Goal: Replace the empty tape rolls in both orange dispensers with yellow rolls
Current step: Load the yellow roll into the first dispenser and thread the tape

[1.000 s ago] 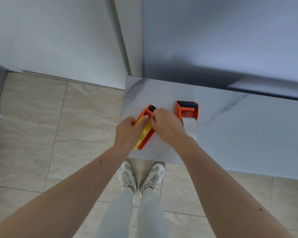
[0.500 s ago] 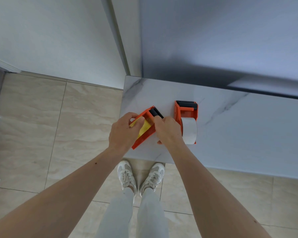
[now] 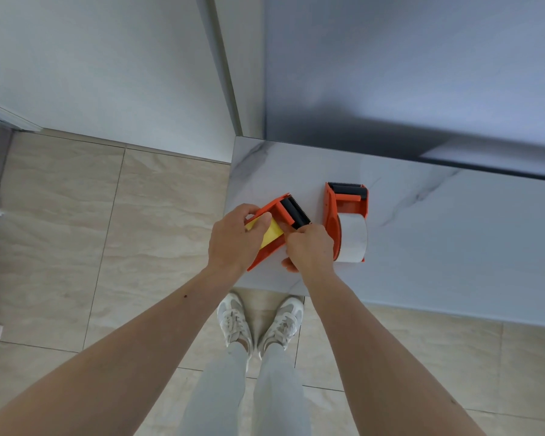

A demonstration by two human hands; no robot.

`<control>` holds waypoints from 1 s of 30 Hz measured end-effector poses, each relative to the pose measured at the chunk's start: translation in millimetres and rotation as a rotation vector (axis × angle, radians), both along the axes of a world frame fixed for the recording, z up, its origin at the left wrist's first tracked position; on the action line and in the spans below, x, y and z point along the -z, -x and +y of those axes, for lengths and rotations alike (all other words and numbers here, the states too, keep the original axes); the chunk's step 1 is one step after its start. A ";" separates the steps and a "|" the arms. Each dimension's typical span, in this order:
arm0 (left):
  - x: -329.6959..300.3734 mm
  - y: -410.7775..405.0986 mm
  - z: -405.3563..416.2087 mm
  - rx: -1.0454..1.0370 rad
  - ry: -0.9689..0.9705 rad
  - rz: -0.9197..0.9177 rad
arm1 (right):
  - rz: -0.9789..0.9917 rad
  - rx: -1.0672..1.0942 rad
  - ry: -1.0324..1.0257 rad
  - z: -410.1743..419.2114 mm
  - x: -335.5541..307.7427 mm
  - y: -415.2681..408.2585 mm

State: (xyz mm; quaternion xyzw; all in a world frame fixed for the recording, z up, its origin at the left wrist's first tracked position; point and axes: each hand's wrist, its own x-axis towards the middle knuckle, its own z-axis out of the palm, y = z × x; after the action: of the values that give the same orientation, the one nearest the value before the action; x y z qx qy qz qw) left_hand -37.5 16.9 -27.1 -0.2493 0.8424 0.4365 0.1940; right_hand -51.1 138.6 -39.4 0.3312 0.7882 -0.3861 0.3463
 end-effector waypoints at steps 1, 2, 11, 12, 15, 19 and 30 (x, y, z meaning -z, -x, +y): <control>0.0 -0.3 -1.1 -0.001 -0.010 0.001 | -0.013 0.016 -0.005 0.5 -0.6 1.0; -0.1 -0.7 -2.3 -0.004 -0.022 0.006 | -0.021 0.026 -0.014 1.6 -1.2 2.6; -0.6 -8.4 -12.5 0.012 -0.053 0.043 | 0.130 -0.183 -0.178 4.8 1.4 11.9; -1.2 -8.7 -13.1 0.007 -0.055 0.040 | 0.144 -0.217 -0.204 4.3 1.6 13.6; -1.6 -8.8 -14.3 -0.013 -0.069 0.039 | 0.177 -0.267 -0.235 2.7 -1.3 18.4; 2.1 -10.4 -13.2 0.003 -0.081 0.025 | 0.194 -0.359 -0.275 7.9 -6.1 28.3; 5.1 -11.4 -8.3 0.089 -0.014 -0.006 | 0.393 -0.540 -0.428 28.2 -20.6 79.2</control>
State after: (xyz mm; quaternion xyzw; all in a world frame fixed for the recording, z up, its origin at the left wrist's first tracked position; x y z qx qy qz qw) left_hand -26.2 8.6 -32.2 -0.2114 0.8490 0.4326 0.2177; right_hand -130.2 166.8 -18.7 0.0965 0.9609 -0.1641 0.2010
